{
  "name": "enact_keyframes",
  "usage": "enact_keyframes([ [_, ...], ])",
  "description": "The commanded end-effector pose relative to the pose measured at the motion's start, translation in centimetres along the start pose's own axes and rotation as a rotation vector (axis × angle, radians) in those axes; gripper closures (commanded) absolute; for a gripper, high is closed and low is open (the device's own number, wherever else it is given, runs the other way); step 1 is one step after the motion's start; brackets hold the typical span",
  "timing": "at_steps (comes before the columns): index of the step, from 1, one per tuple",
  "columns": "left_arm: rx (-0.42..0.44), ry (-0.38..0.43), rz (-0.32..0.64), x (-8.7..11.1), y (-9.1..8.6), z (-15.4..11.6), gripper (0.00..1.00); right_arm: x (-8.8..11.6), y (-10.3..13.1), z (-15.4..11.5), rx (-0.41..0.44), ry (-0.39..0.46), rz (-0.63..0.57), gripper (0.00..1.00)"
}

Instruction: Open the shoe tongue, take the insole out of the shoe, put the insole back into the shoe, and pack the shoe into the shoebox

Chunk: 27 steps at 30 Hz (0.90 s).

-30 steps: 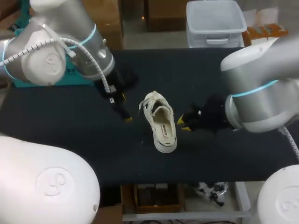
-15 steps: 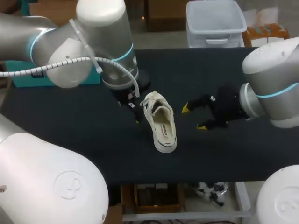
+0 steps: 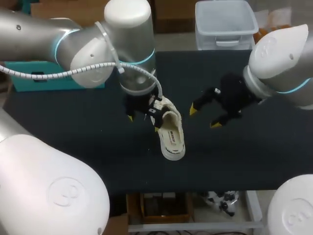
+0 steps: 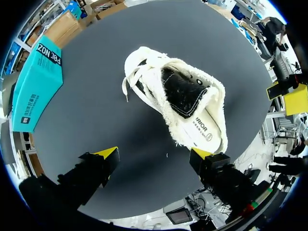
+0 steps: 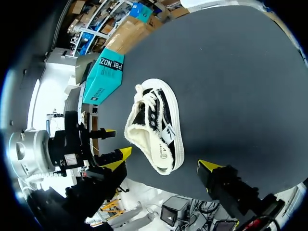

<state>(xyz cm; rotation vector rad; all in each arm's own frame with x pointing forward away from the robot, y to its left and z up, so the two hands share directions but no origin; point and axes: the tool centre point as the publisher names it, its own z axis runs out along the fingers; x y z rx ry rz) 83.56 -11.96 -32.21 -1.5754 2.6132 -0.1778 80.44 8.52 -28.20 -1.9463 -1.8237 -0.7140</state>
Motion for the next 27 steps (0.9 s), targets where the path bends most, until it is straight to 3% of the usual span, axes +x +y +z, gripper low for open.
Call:
enact_keyframes([
  [1, 0.049, -0.015, -0.017, 1.0, 0.5, 0.3, 0.00, -0.1, 0.4, -1.4, 0.049, -0.082, -0.168, 0.00],
  [4, 0.069, -0.030, -0.064, 1.8, 0.6, 0.6, 0.00, -0.5, 0.8, -1.7, 0.109, -0.142, -0.314, 0.00],
  [6, 0.075, -0.041, -0.115, 2.2, 0.6, 0.9, 0.00, -0.5, 1.0, -1.4, 0.207, -0.194, -0.447, 0.00],
  [7, 0.073, -0.047, -0.138, 2.3, 0.5, 1.1, 0.00, -0.5, 1.0, -1.3, 0.226, -0.229, -0.458, 0.00],
  [14, 0.143, -0.096, -0.301, 2.5, -0.3, 2.2, 0.00, -0.5, 1.0, -1.3, 0.226, -0.229, -0.458, 0.00],
  [21, 0.185, -0.040, -0.370, 0.4, -4.1, 3.4, 0.00, -1.0, 1.2, -1.5, 0.232, -0.225, -0.479, 0.00],
  [24, 0.173, -0.004, -0.375, -0.1, -5.3, 4.2, 0.07, -2.0, 1.2, -2.1, 0.236, -0.208, -0.535, 0.00],
  [27, 0.155, 0.012, -0.382, -0.1, -5.8, 4.9, 0.23, -2.7, 1.0, -2.4, 0.242, -0.208, -0.591, 0.00],
])
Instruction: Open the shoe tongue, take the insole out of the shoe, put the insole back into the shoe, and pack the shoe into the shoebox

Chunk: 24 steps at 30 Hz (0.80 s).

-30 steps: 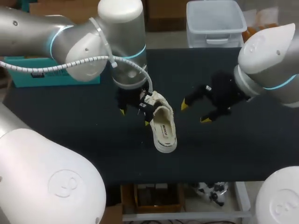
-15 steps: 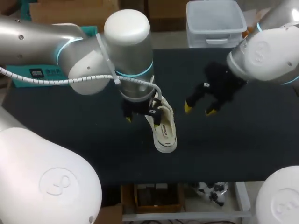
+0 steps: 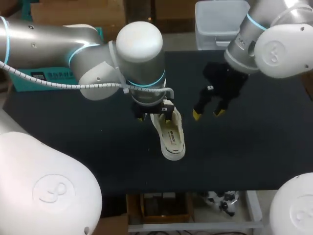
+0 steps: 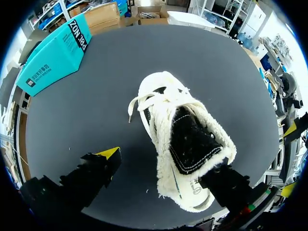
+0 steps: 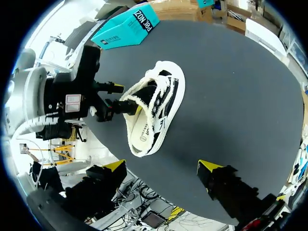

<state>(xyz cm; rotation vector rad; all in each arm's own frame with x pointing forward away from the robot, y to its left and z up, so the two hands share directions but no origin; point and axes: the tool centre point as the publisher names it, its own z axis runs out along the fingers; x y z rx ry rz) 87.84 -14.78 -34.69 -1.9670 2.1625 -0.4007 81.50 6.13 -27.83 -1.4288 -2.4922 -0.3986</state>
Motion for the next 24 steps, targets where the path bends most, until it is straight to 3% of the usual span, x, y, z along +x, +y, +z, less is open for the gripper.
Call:
enact_keyframes([
  [1, -0.054, 0.049, -0.007, -0.1, -0.9, 2.4, 0.24, -1.1, -1.3, -0.5, -0.018, 0.010, -0.053, 0.00],
  [6, -0.082, 0.064, -0.013, 0.3, -0.7, 3.3, 0.51, -2.3, -2.1, -0.8, -0.035, -0.019, -0.113, 0.00],
  [13, -0.099, 0.057, -0.013, 1.4, 0.3, 2.7, 0.56, -3.3, -2.4, -1.5, -0.020, -0.080, -0.144, 0.00],
  [16, -0.101, 0.050, -0.014, 1.9, 0.7, 2.3, 0.53, -3.9, -2.9, -1.8, -0.041, -0.086, -0.151, 0.00],
  [19, -0.083, 0.037, -0.021, 2.3, 1.0, 1.7, 0.58, -4.2, -3.1, -1.7, -0.039, -0.089, -0.151, 0.00],
  [20, -0.082, 0.039, -0.023, 2.3, 1.1, 1.6, 0.64, -4.3, -3.1, -1.8, -0.039, -0.090, -0.154, 0.00],
  [21, -0.074, 0.030, -0.031, 2.3, 1.1, 1.6, 0.76, -4.4, -3.2, -1.8, -0.035, -0.096, -0.156, 0.00],
  [22, -0.072, 0.026, -0.035, 2.3, 1.1, 1.6, 0.95, -4.5, -3.2, -1.8, -0.030, -0.100, -0.168, 0.00],
  [24, -0.071, 0.018, -0.049, 2.3, 1.1, 1.6, 1.00, -4.6, -3.3, -1.7, -0.017, -0.106, -0.186, 0.00],
])
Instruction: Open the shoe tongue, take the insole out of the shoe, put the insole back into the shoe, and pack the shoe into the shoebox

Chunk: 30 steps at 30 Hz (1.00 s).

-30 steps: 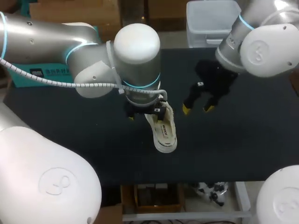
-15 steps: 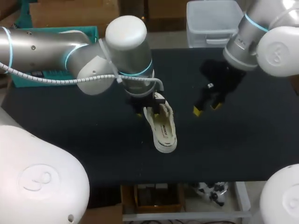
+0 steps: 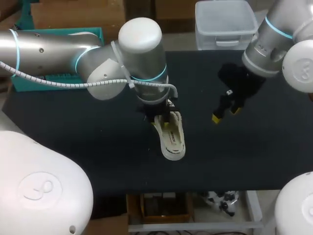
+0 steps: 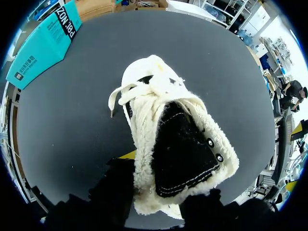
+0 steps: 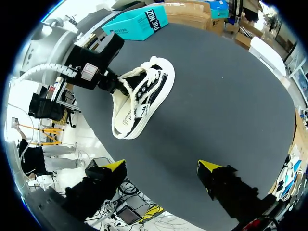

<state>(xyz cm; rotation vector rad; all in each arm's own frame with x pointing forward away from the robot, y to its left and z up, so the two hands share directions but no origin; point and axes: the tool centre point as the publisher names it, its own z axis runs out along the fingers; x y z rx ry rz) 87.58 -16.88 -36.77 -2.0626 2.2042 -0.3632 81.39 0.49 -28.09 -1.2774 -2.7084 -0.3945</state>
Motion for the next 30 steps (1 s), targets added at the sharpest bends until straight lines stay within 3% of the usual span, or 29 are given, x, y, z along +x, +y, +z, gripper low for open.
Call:
enact_keyframes([
  [1, 0.012, -0.017, -0.014, 0.3, 0.4, -0.4, 1.00, 0.0, -0.4, 0.1, 0.010, -0.008, -0.030, 0.00],
  [4, 0.010, -0.016, -0.021, 0.3, 0.6, -0.4, 1.00, -0.3, -0.5, 0.3, 0.063, 0.008, -0.079, 0.00],
  [10, 0.013, -0.009, -0.027, -0.2, 1.4, -1.1, 1.00, -0.3, -0.5, 0.3, 0.063, 0.008, -0.079, 0.00],
  [15, 0.032, 0.020, 0.034, -0.9, 1.2, -2.4, 1.00, -0.3, -0.5, 0.3, 0.063, 0.008, -0.079, 0.00],
  [18, 0.046, 0.057, 0.135, -1.3, 0.5, -3.4, 1.00, -0.3, -0.6, 0.1, 0.077, -0.013, -0.094, 0.00],
  [25, 0.031, 0.120, 0.415, -2.2, -2.2, -5.6, 1.00, 0.2, -0.9, -0.4, 0.152, -0.085, -0.370, 0.00],
  [26, 0.019, 0.128, 0.502, -2.2, -2.5, -6.0, 1.00, 0.4, -0.9, -0.4, 0.166, -0.096, -0.429, 0.00],
  [30, 0.009, 0.119, 0.656, -2.0, -3.7, -7.6, 1.00, 0.5, -1.1, -0.5, 0.148, -0.102, -0.450, 0.00],
])
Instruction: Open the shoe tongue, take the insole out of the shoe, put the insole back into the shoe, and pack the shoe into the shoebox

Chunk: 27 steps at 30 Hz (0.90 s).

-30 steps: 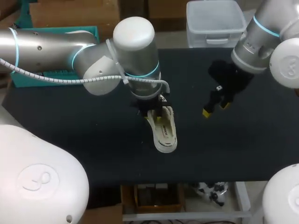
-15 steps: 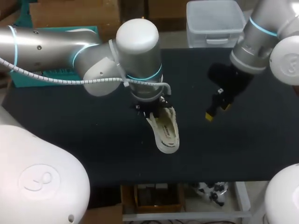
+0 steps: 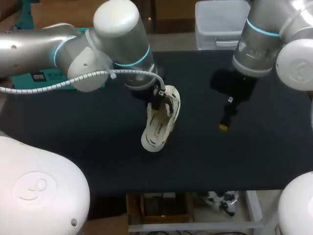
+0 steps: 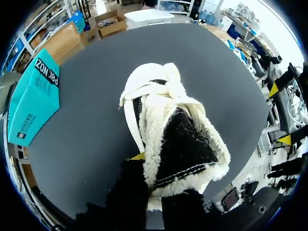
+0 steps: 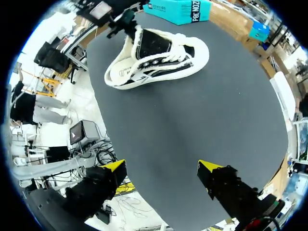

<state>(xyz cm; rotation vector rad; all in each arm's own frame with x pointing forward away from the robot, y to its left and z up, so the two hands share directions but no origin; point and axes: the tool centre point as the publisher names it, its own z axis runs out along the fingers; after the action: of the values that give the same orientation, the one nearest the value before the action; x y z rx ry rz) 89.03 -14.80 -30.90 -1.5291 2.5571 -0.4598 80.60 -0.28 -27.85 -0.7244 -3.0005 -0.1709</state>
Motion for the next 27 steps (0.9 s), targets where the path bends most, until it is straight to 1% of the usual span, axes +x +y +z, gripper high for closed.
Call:
enact_keyframes([
  [1, -0.058, 0.058, 0.305, -0.6, -1.1, -2.4, 1.00, 0.5, 0.1, -0.1, -0.009, -0.019, -0.053, 0.00],
  [2, -0.052, 0.049, 0.320, -0.6, -1.4, -2.8, 1.00, 0.5, 0.1, -0.2, -0.010, -0.034, -0.087, 0.00],
  [3, -0.058, 0.059, 0.390, -0.7, -1.8, -3.0, 1.00, 0.5, 0.1, -0.2, -0.010, -0.036, -0.105, 0.00],
  [4, -0.070, 0.047, 0.447, -0.7, -1.9, -3.3, 1.00, 0.6, 0.1, -0.2, -0.012, -0.050, -0.141, 0.00],
  [5, -0.070, 0.024, 0.471, -0.8, -2.1, -3.5, 1.00, 0.7, 0.1, -0.1, -0.017, -0.068, -0.182, 0.00],
  [6, -0.079, 0.023, 0.557, -0.8, -2.3, -3.7, 1.00, 0.7, 0.0, -0.1, -0.012, -0.078, -0.201, 0.00],
  [8, -0.070, 0.002, 0.645, -1.2, -2.6, -4.1, 1.00, 0.9, -0.1, 0.2, -0.005, -0.101, -0.302, 0.00],
  [9, -0.058, 0.004, 0.694, -1.6, -2.7, -4.4, 1.00, 0.9, -0.1, 0.2, -0.005, -0.101, -0.302, 0.00],
  [10, -0.051, -0.001, 0.719, -2.1, -3.1, -4.8, 1.00, 0.9, -0.1, 0.2, -0.005, -0.101, -0.302, 0.00],
  [11, -0.038, -0.017, 0.777, -2.9, -3.5, -5.3, 1.00, 0.9, -0.1, 0.2, -0.005, -0.101, -0.302, 0.00],
  [12, -0.028, -0.019, 0.812, -3.3, -3.7, -5.6, 1.00, 0.9, -0.1, 0.2, -0.005, -0.101, -0.302, 0.00],
  [13, -0.015, -0.034, 0.853, -4.4, -4.2, -6.2, 1.00, 0.9, -0.1, 0.2, -0.005, -0.101, -0.302, 0.00],
  [14, -0.009, -0.044, 0.876, -4.9, -4.5, -6.6, 1.00, 0.9, -0.1, 0.2, -0.005, -0.101, -0.302, 0.00],
  [15, 0.010, -0.057, 0.926, -6.2, -5.1, -7.4, 1.00, 0.9, -0.1, 0.2, -0.005, -0.101, -0.302, 0.00],
  [16, 0.014, -0.067, 0.939, -6.8, -5.5, -7.7, 1.00, 0.9, -0.1, 0.2, -0.005, -0.101, -0.302, 0.00],
  [17, 0.033, -0.088, 0.995, -8.0, -6.1, -8.5, 1.00, 0.9, -0.1, 0.2, -0.005, -0.101, -0.302, 0.00],
  [19, 0.053, -0.109, 1.059, -9.9, -7.2, -9.7, 1.00, 0.9, -0.1, 0.2, -0.005, -0.101, -0.302, 0.00],
  [20, 0.066, -0.119, 1.110, -10.9, -7.7, -10.4, 1.00, 0.9, -0.1, 0.2, -0.005, -0.101, -0.302, 0.00],
  [24, 0.091, -0.194, 1.252, -14.5, -9.7, -13.0, 1.00, 0.9, -0.1, 0.2, -0.005, -0.101, -0.302, 0.00],
  [26, 0.098, -0.169, 1.319, -16.5, -10.8, -14.3, 1.00, 0.9, -0.1, 0.2, -0.005, -0.101, -0.302, 0.00],
  [27, 0.100, -0.198, 1.313, -17.5, -11.5, -14.9, 1.00, 0.9, -0.1, 0.2, -0.005, -0.101, -0.302, 0.00],
])
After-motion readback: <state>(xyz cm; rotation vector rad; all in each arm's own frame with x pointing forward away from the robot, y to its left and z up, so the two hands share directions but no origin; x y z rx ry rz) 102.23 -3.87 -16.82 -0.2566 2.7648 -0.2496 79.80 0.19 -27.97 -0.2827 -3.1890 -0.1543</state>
